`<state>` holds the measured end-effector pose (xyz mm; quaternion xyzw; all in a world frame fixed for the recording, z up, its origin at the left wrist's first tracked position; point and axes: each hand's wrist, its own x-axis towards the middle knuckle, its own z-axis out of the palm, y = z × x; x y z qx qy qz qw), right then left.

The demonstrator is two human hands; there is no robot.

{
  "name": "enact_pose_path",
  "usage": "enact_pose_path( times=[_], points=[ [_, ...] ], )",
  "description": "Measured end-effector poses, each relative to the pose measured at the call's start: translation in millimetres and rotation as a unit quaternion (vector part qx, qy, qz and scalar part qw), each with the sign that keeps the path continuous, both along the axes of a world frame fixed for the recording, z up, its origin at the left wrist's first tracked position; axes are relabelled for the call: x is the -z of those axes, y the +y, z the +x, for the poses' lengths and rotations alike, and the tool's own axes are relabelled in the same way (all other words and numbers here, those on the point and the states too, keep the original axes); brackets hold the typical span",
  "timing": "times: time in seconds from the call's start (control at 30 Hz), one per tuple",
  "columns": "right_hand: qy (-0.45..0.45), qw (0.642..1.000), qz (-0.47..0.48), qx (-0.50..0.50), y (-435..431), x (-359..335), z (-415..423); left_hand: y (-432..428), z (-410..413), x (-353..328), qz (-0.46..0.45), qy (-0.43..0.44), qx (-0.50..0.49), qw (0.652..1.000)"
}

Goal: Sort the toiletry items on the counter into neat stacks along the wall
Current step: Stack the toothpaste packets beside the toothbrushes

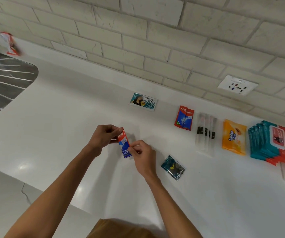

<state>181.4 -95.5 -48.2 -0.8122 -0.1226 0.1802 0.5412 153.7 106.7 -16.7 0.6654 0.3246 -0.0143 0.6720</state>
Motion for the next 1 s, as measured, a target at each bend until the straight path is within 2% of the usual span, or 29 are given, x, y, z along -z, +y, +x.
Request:
enact_pose_path(
  times=[0.17,0.33,0.5,0.77,0.87,1.0],
  points=[
    [0.002,0.999,0.027,0.046,-30,-15,15,-35,19,-9,-0.006,-0.011,0.009,1.000],
    [-0.001,0.988,0.046,0.149,-58,-22,31,-84,32,-11,-0.025,-0.012,0.081,0.996],
    [-0.003,0.971,0.042,0.235,-84,-27,55,-129,57,-6,-0.001,-0.012,0.126,0.992],
    [0.035,0.947,0.087,0.308,-115,-30,108,-168,114,-9,0.012,-0.039,0.125,0.991],
    [0.025,0.942,0.067,0.327,-123,-22,134,-175,135,-7,0.061,-0.054,0.123,0.989],
    [-0.029,0.945,-0.026,0.325,-132,-14,170,-176,162,0,0.198,-0.071,0.136,0.968]
  ],
)
